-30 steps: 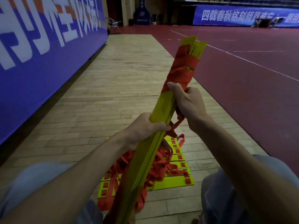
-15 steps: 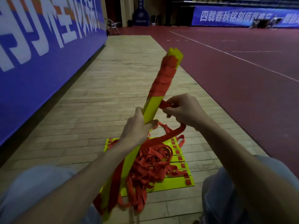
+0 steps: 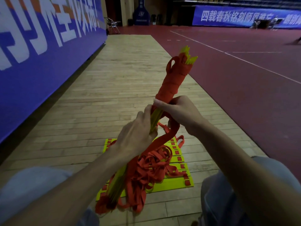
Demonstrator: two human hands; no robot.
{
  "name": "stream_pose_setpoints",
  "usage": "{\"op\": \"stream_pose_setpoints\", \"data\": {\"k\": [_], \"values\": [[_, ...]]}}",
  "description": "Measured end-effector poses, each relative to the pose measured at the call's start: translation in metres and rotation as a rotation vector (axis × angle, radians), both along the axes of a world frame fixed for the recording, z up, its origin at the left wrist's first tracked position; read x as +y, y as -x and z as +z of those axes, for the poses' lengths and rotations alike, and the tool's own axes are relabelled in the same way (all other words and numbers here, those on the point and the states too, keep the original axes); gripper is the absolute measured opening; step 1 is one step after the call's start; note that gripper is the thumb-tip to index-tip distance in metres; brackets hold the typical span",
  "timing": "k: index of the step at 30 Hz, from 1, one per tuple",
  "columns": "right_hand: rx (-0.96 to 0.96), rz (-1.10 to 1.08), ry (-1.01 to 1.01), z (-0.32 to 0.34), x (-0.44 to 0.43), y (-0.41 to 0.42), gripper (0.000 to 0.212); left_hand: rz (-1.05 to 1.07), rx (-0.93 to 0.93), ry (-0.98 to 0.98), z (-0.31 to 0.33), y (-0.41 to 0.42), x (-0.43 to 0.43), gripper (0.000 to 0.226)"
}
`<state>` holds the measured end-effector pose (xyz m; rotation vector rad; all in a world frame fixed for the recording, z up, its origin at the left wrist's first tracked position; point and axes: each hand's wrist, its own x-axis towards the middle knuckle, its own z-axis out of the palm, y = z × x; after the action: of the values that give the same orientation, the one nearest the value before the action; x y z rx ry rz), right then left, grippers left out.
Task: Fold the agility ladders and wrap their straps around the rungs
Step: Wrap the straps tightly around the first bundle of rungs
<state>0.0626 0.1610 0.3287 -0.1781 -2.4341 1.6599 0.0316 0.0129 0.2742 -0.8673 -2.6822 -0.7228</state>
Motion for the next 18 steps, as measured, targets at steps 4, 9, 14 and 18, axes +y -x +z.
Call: {"op": "stream_pose_setpoints", "data": {"k": [4,9,14,18], "values": [[0.056,0.081,0.098,0.019,0.009,-0.004,0.032,-0.074,-0.116,-0.284,0.012,0.0,-0.002,0.073],[0.105,0.133,0.244,0.026,0.017,-0.006,0.041,-0.199,-0.592,-0.671,0.022,0.001,0.0,0.038],[0.125,0.242,0.304,0.024,0.017,-0.007,0.033,-0.21,-0.892,-0.872,0.01,-0.008,0.009,0.043],[0.074,0.264,0.212,0.022,0.024,-0.003,0.035,-0.241,-0.927,-0.883,0.008,0.0,0.008,0.028]]}}
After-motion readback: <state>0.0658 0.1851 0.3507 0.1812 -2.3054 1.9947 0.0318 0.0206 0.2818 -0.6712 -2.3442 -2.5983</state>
